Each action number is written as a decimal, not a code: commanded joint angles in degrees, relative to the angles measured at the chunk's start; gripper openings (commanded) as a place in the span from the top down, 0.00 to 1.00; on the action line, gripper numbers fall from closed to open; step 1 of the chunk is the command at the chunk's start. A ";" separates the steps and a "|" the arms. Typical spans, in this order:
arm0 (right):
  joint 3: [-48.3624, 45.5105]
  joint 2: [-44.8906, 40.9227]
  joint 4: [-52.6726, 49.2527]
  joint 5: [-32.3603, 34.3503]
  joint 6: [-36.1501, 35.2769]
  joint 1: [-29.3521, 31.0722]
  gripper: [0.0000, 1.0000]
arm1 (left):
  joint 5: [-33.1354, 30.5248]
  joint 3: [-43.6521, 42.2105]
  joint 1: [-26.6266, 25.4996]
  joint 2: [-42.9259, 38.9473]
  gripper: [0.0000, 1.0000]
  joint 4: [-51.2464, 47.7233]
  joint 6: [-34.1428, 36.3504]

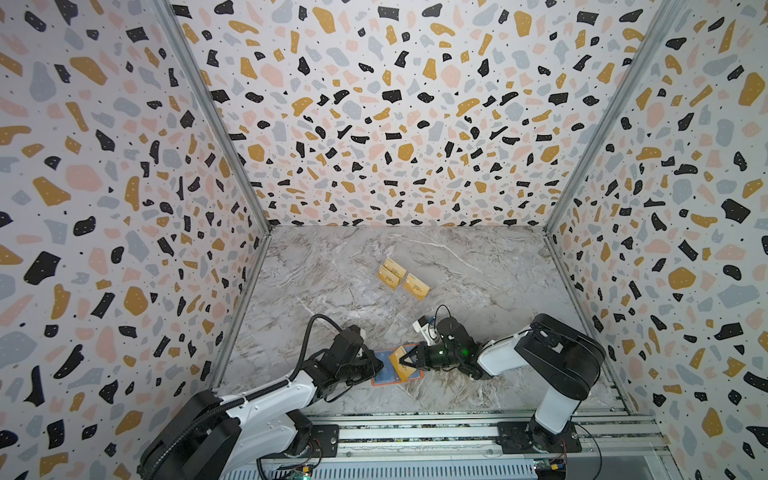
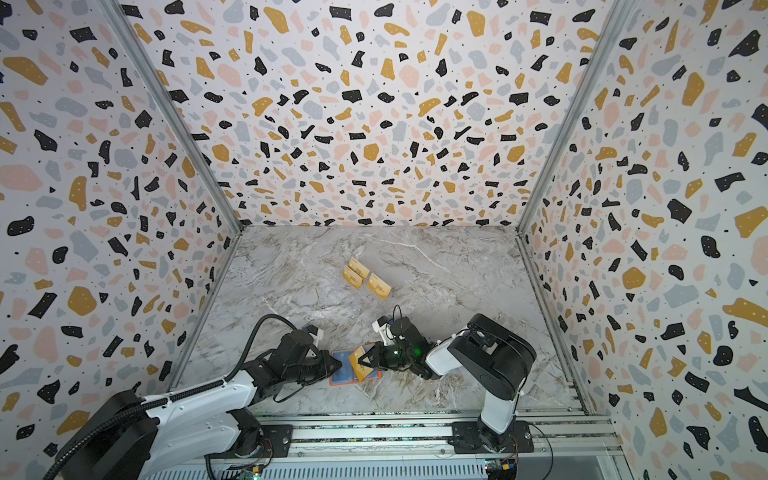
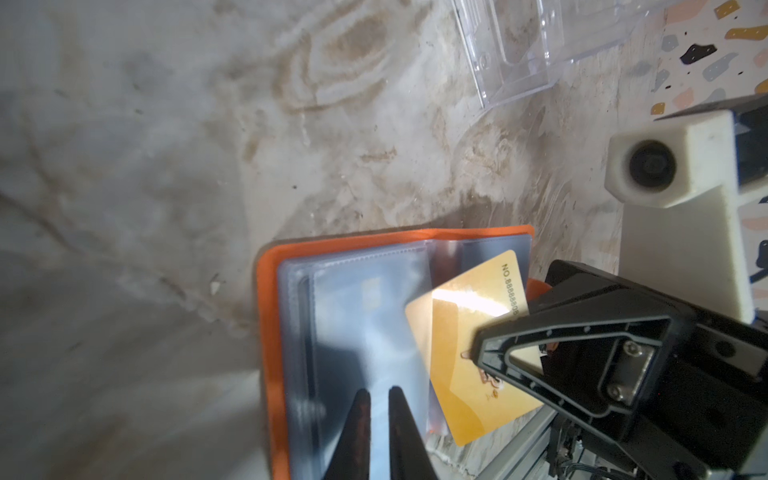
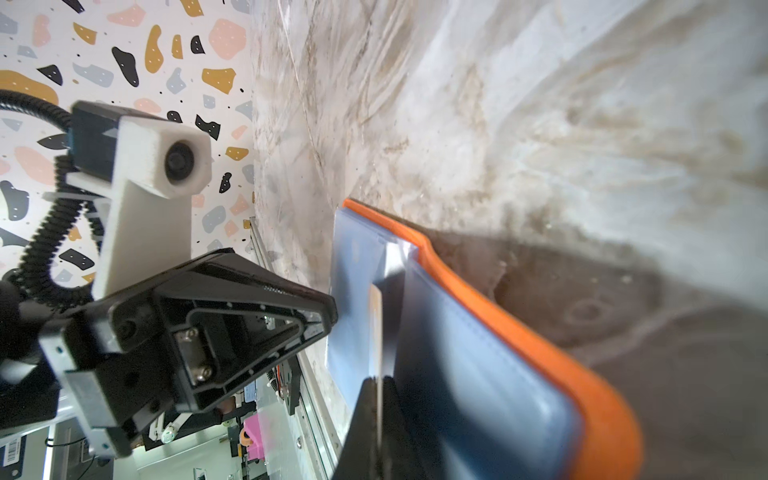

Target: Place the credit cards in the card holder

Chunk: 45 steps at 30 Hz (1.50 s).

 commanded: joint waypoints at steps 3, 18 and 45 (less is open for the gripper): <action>-0.19 1.76 4.21 1.73 2.32 0.94 1.00 | -0.15 -1.14 -0.15 1.29 0.99 -1.67 2.14; -0.03 7.11 12.55 5.52 6.60 2.95 1.00 | 0.29 -1.57 -0.15 1.35 1.00 -1.77 3.24; -1.71 13.09 26.78 12.49 10.54 5.42 1.00 | 1.32 -2.66 -0.15 1.00 1.00 -0.72 2.64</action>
